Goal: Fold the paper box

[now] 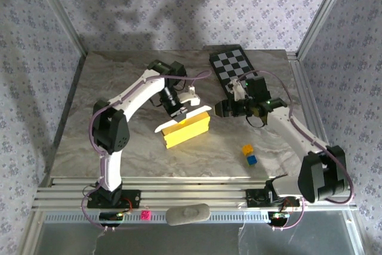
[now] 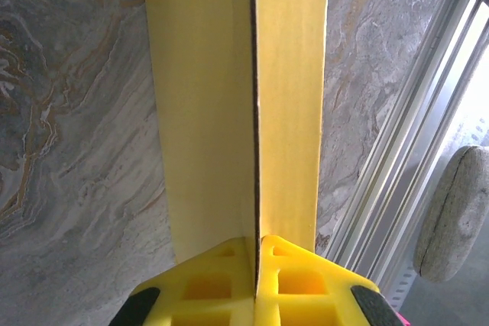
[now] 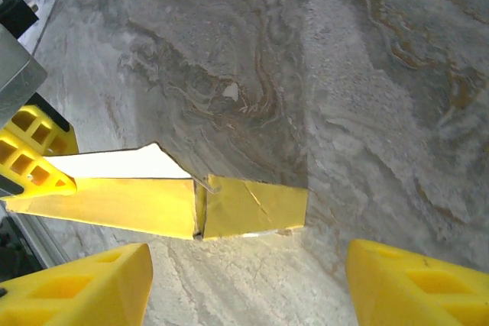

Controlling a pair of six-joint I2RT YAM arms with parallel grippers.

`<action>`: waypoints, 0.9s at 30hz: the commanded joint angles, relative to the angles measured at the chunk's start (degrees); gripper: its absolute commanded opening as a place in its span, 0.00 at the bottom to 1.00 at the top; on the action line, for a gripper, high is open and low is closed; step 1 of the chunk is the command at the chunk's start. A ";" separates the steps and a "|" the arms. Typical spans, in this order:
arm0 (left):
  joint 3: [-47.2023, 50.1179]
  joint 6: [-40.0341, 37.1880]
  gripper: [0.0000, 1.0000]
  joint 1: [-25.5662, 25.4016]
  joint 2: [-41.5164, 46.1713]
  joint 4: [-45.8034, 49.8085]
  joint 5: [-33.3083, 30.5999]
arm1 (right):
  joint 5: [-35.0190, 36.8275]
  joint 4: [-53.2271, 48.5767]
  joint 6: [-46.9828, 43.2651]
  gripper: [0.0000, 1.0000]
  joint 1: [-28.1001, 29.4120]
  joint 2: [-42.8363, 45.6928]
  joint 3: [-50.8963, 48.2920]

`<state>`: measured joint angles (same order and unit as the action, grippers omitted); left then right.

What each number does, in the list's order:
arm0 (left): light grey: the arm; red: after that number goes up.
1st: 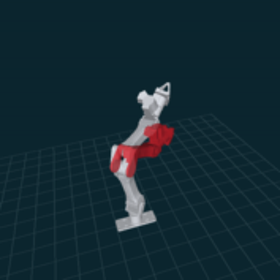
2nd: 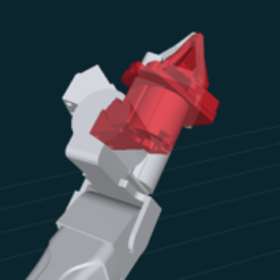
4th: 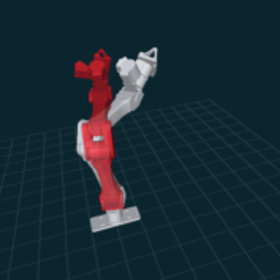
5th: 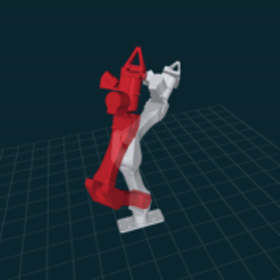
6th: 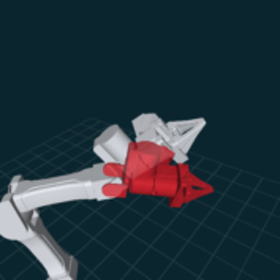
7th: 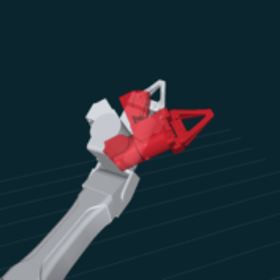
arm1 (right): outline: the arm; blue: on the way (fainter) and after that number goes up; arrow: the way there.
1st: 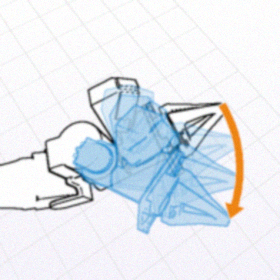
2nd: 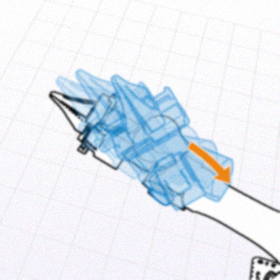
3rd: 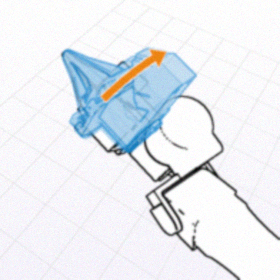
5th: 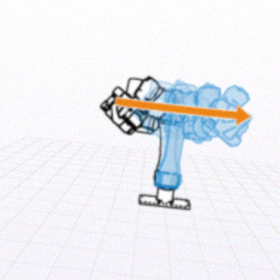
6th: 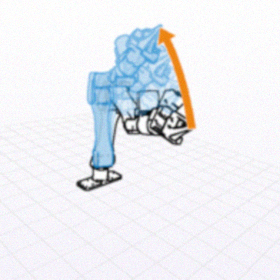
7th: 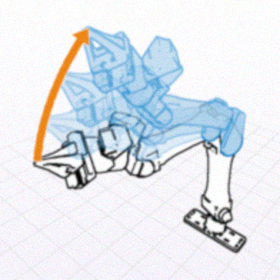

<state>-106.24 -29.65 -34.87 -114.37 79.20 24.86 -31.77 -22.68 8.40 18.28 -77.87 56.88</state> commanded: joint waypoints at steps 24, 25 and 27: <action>-3.11 -2.00 0.00 1.42 -4.87 -6.59 -8.71 | 0.36 -9.61 -15.68 0.38 5.73 -15.96 17.14; -3.04 -2.07 0.00 1.38 -4.81 -6.60 -8.70 | 0.78 -9.75 -15.79 0.36 5.71 -15.91 17.22; -3.11 -2.08 0.00 1.37 -4.66 -6.55 -8.61 | 1.23 -9.80 -15.77 0.32 5.70 -15.66 17.62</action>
<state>-109.40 -30.22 -33.28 -115.96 77.17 18.55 -32.64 -30.11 -5.63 23.79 -94.67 73.60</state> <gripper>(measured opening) 0.047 0.331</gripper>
